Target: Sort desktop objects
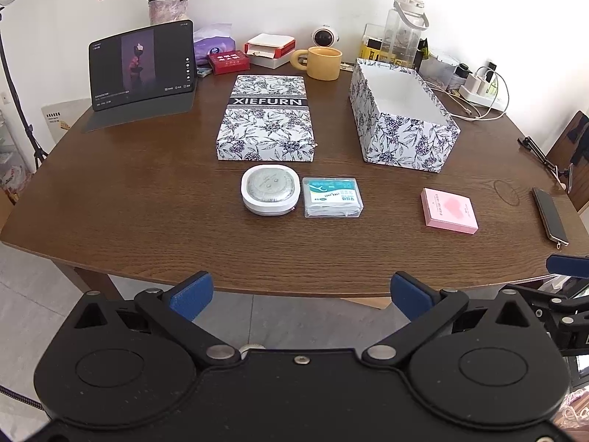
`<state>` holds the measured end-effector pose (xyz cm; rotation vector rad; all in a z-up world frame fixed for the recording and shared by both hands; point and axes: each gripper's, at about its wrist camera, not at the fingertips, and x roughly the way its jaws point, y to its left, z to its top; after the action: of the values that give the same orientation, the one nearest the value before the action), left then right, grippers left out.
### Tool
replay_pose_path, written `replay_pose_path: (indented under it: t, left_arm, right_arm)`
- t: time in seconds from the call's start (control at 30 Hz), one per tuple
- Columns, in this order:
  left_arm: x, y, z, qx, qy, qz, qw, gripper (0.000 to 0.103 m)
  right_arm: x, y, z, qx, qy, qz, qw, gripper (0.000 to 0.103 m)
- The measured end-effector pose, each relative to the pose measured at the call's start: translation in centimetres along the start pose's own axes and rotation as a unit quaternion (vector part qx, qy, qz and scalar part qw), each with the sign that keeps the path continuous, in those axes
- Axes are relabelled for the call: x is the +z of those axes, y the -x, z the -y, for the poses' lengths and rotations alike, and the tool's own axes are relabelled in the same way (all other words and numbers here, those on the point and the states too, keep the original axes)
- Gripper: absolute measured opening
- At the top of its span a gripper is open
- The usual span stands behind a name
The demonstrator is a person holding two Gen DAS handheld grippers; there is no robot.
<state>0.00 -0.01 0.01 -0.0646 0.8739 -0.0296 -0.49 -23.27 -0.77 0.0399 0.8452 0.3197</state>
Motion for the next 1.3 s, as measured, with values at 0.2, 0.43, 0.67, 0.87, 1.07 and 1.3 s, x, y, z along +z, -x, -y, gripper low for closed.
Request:
replay_pose_path:
  t: [0.2,0.43,0.67,0.87,1.07,1.3]
  left_arm:
    - [0.5,-0.4,0.0,0.016,-0.004,-0.009,0.9998,0.103]
    - [0.2,-0.2,-0.4,-0.003,0.005,-0.002,1.0000,0.103]
    - [0.2,-0.1,-0.2,-0.003,0.004,0.002,1.0000,0.103]
    - [0.4,0.0,-0.2,-0.006,0.003,0.001,1.0000,0.103]
    - [0.8,-0.3,-0.2,-0.008,0.001,0.000,1.0000,0.103]
    - [1.1,-0.7,-0.3,-0.010,-0.002,-0.002,0.9999,0.103]
  right_arm:
    - [0.3,-0.3,0.2,0.006,-0.005,-0.011,1.000,0.103]
    - [0.3,-0.7,0.1,0.012,-0.002,-0.005,1.000,0.103]
    - [0.6,-0.8,0.2,0.014,-0.005,-0.007,1.000,0.103]
    - [0.6,-1.0,0.2,0.014,-0.004,-0.008,1.000,0.103]
    - [0.8,-1.2,0.1,0.014,-0.006,-0.012,1.000,0.103]
    - [1.1,-1.6,0.2,0.016,-0.008,-0.018,1.000,0.103]
